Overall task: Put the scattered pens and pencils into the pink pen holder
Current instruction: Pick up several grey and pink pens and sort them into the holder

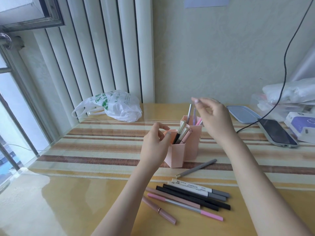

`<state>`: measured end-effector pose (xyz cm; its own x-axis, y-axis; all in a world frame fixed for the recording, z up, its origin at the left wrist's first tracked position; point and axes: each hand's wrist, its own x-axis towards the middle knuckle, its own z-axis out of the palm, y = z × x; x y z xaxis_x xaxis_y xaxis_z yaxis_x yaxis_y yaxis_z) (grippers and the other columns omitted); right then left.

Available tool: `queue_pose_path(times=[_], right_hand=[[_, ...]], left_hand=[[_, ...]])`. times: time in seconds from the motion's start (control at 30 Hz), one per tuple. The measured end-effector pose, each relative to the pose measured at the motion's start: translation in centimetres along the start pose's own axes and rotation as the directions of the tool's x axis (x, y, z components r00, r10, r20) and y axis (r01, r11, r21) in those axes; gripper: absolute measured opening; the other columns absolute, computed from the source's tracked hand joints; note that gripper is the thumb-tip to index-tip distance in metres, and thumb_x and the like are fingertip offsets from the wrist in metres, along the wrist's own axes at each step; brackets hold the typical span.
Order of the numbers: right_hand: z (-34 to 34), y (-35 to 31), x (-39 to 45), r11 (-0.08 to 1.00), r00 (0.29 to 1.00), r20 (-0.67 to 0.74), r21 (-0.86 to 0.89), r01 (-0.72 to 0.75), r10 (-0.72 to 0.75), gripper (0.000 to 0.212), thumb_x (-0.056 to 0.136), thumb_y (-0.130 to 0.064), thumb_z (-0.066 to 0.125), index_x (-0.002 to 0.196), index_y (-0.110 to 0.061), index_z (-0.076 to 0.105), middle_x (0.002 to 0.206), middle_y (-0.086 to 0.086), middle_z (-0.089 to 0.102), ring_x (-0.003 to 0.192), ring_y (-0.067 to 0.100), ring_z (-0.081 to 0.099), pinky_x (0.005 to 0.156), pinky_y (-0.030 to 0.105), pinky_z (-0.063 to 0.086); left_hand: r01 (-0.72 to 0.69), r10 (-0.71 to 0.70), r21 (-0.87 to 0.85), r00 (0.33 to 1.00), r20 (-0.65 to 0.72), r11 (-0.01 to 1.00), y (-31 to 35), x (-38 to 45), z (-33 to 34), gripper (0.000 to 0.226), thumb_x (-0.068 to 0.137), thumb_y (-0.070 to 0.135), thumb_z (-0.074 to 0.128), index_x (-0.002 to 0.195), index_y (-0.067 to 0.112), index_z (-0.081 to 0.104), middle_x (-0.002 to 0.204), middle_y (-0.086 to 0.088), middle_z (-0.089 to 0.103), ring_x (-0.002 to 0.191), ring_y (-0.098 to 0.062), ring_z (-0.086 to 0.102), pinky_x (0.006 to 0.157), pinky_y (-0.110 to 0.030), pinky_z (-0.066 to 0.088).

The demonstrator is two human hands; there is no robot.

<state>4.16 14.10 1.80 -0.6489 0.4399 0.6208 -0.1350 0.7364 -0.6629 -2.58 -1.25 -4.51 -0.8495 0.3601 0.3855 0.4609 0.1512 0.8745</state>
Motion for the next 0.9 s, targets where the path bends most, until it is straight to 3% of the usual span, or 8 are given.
queue_pose_path(times=[0.1, 0.2, 0.3, 0.4, 0.5, 0.6, 0.77, 0.9], right_hand=[[-0.8, 0.1, -0.1, 0.973, 0.992, -0.039, 0.199, -0.113, 0.123, 0.036, 0.103, -0.035, 0.032, 0.128, -0.022, 0.054, 0.112, -0.004, 0.064, 0.095, 0.01, 0.06, 0.08, 0.01, 0.042], [-2.1, 1.6, -1.9, 0.961, 0.954, -0.168, 0.164, -0.221, 0.248, 0.024, 0.101, -0.025, 0.038, 0.111, -0.021, 0.06, 0.101, 0.002, 0.068, 0.085, 0.015, 0.062, 0.067, 0.015, 0.042], [-3.3, 4.2, -5.2, 0.924, 0.931, 0.1, -0.197, -0.327, 0.351, 0.023, 0.094, -0.01, 0.051, 0.102, -0.024, 0.067, 0.109, -0.005, 0.066, 0.103, 0.017, 0.06, 0.074, 0.016, 0.041], [-3.8, 5.3, -7.7, 0.863, 0.765, 0.446, -0.421, -0.279, 0.465, 0.029, 0.089, -0.015, 0.063, 0.115, -0.027, 0.065, 0.135, -0.005, 0.056, 0.126, 0.018, 0.049, 0.099, 0.028, 0.038], [-3.5, 4.7, -8.4, 0.835, 0.767, 0.417, -0.481, -0.268, 0.487, 0.01, 0.082, -0.024, 0.072, 0.086, -0.031, 0.066, 0.12, -0.002, 0.06, 0.118, 0.024, 0.053, 0.09, 0.033, 0.043], [-3.7, 4.4, -8.4, 0.833, 0.786, 0.395, -0.489, -0.258, 0.475, 0.014, 0.079, -0.025, 0.075, 0.072, -0.027, 0.062, 0.103, -0.002, 0.061, 0.102, 0.023, 0.057, 0.076, 0.034, 0.045], [-6.1, 3.7, -7.8, 0.893, 0.831, 0.368, 0.003, -0.45, 0.418, 0.006, 0.079, -0.024, 0.075, 0.081, -0.02, 0.07, 0.081, 0.001, 0.076, 0.078, 0.014, 0.072, 0.078, 0.032, 0.054], [-6.5, 2.7, -7.3, 0.705, 0.899, 0.205, 0.564, -0.431, 0.386, 0.016, 0.079, -0.021, 0.067, 0.09, -0.009, 0.068, 0.087, 0.01, 0.07, 0.067, 0.018, 0.071, 0.062, 0.025, 0.059]], left_hand=[[-0.01, 0.01, 0.002, 1.0, -0.003, 1.0, 0.1, 0.0, -0.1, 0.006, 0.088, 0.026, 0.055, 0.09, 0.021, 0.058, 0.062, 0.003, 0.049, 0.056, -0.009, 0.046, 0.049, -0.015, 0.035], [-0.033, 0.033, 0.001, 0.999, -0.002, 0.999, 0.4, -0.2, -0.2, 0.007, 0.088, 0.027, 0.056, 0.09, 0.021, 0.058, 0.059, 0.005, 0.048, 0.054, -0.008, 0.046, 0.052, -0.024, 0.036], [-0.064, 0.065, 0.038, 0.998, -0.026, 0.997, 0.6, -0.4, -0.1, 0.01, 0.086, 0.031, 0.058, 0.089, 0.021, 0.058, 0.053, 0.01, 0.044, 0.047, -0.002, 0.042, 0.049, -0.025, 0.033], [-0.073, 0.074, 0.047, 0.997, -0.022, 0.996, 0.6, -0.5, -0.2, 0.011, 0.085, 0.033, 0.06, 0.086, 0.022, 0.059, 0.05, 0.01, 0.042, 0.045, -0.001, 0.041, 0.048, -0.026, 0.032], [-0.062, 0.062, 0.051, 0.998, 0.007, 0.997, 0.5, -0.7, -0.3, 0.013, 0.084, 0.037, 0.059, 0.085, 0.024, 0.059, 0.052, 0.008, 0.043, 0.046, -0.002, 0.041, 0.049, -0.026, 0.032], [0.023, -0.022, -0.032, 0.999, 0.034, 0.999, 0.5, -0.5, -0.6, 0.011, 0.085, 0.034, 0.051, 0.081, 0.026, 0.058, 0.059, 0.006, 0.049, 0.052, -0.007, 0.042, 0.049, -0.024, 0.033], [0.2, -0.183, -0.177, 0.978, 0.104, 0.964, -0.1, 0.2, -0.9, 0.024, 0.088, 0.014, 0.038, 0.079, 0.017, 0.061, 0.059, 0.003, 0.048, 0.049, -0.009, 0.04, 0.04, -0.016, 0.029], [0.129, -0.111, -0.13, 0.985, 0.132, 0.983, -0.2, 0.0, -0.6, 0.02, 0.092, 0.021, 0.047, 0.076, 0.014, 0.056, 0.043, 0.013, 0.05, 0.044, -0.001, 0.041, 0.047, -0.021, 0.03]])
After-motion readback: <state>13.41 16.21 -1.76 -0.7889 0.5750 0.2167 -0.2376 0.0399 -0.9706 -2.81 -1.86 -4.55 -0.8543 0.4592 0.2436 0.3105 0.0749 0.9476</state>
